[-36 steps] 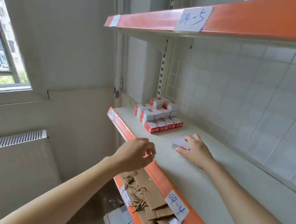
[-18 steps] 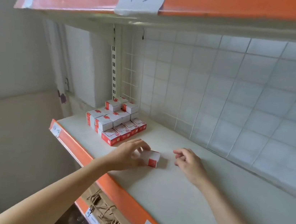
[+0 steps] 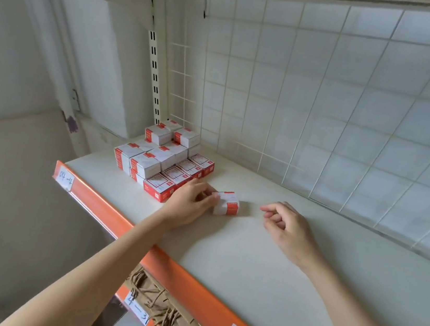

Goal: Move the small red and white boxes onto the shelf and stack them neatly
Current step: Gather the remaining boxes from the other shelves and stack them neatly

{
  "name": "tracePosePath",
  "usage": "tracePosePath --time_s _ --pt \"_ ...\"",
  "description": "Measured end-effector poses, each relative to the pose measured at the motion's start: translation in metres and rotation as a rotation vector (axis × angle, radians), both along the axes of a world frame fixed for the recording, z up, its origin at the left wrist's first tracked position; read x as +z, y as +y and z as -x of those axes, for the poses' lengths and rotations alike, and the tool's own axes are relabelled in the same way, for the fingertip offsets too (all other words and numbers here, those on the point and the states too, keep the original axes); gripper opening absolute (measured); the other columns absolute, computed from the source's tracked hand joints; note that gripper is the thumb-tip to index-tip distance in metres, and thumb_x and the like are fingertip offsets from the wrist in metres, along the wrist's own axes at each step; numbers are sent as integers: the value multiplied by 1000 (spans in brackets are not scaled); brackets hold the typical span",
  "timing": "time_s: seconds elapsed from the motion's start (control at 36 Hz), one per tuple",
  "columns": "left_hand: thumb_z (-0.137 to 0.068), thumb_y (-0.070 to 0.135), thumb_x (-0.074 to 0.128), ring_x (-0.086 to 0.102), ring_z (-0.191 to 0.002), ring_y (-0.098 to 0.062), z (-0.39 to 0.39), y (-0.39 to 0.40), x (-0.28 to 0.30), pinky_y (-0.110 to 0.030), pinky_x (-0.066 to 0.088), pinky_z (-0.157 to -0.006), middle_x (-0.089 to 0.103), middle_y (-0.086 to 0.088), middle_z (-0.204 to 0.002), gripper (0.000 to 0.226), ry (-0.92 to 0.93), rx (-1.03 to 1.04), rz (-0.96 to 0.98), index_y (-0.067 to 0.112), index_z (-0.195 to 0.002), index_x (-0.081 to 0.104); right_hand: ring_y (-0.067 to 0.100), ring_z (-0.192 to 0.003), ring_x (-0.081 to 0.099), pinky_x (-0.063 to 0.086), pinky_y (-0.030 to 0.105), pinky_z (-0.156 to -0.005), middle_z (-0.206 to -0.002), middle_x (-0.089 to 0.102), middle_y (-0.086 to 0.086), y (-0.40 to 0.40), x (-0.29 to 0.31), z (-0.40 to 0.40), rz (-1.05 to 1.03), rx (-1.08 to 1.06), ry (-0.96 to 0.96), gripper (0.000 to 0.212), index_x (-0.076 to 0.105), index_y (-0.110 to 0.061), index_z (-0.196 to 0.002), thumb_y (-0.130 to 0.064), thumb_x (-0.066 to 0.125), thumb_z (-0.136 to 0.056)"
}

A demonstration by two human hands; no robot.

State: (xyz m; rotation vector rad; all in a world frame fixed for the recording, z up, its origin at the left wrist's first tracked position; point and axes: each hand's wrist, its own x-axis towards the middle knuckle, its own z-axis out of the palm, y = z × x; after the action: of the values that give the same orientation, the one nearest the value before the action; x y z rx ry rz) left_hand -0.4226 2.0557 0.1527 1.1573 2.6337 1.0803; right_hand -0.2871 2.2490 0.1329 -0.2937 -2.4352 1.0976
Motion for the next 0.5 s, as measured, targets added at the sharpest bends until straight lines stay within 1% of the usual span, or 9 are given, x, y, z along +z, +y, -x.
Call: tracePosePath --time_s 0.08,0.14,0.19,0.25,0.33,0.36,0.42,0.47,0.5 --pt "-84 41 66 51 -93 -12 1 -1 -2 -17 36 -76 52 2 -103 37 -35 1 13 16 -111 63 -6 -69 55 39 4 -66 -86 55 -7 0 0 -1 -12 -1 -6 23 64 -15 -96 3 58 -83" --pt "-78 46 71 51 -90 -11 1 -2 -1 -13 37 -73 54 3 -100 44 -40 -11 4 16 -109 63 -6 -70 55 40 5 -67 -86 56 -6 0 0 -1 -18 -4 -7 22 65 -12 -97 4 57 -84" --pt "-71 52 74 53 -84 -11 0 -2 -1 -14 39 -69 56 5 -94 48 -59 19 -31 16 -102 61 -6 -73 56 40 5 -68 -87 56 -4 -1 2 -2 -31 -10 -2 22 66 -9 -97 5 56 -84" --pt "-69 50 78 51 -74 -11 -3 -1 -1 -19 39 -63 57 5 -85 48 -73 79 -47 15 -91 54 -5 -75 58 41 6 -70 -87 57 -3 -2 2 -3 -59 -11 -8 23 67 -9 -97 5 54 -85" --pt "-68 47 79 44 -70 -15 -7 1 -1 -21 31 -57 50 5 -76 46 26 59 5 17 -76 45 1 -73 57 39 7 -71 -89 58 -1 -6 5 -2 -129 14 -66 20 68 -10 -101 -2 56 -87" --pt "-67 48 79 43 -73 -16 -8 1 0 -22 30 -58 49 5 -75 46 65 21 32 18 -73 44 3 -71 57 39 6 -70 -90 58 0 -8 8 0 -143 25 -96 20 67 -10 -104 -6 57 -88" --pt "-68 57 74 44 -78 -16 -8 0 1 -26 31 -65 51 3 -81 46 113 -59 86 17 -76 52 8 -73 55 37 5 -67 -93 59 2 -11 17 10 -158 40 -166 23 65 -10 -111 -15 59 -89" --pt "-71 65 58 47 -82 -17 -9 -3 1 -28 36 -71 54 1 -86 53 140 -125 114 15 -87 62 14 -85 56 36 13 -71 -98 60 3 -19 26 21 -176 46 -239 30 62 -13 -115 -27 59 -89" --pt "-73 61 51 49 -84 -18 -9 -5 2 -29 39 -75 55 -1 -88 52 149 -151 116 15 -91 66 16 -93 55 35 17 -74 -100 59 2 -24 29 27 -201 50 -269 33 61 -14 -114 -33 60 -88"
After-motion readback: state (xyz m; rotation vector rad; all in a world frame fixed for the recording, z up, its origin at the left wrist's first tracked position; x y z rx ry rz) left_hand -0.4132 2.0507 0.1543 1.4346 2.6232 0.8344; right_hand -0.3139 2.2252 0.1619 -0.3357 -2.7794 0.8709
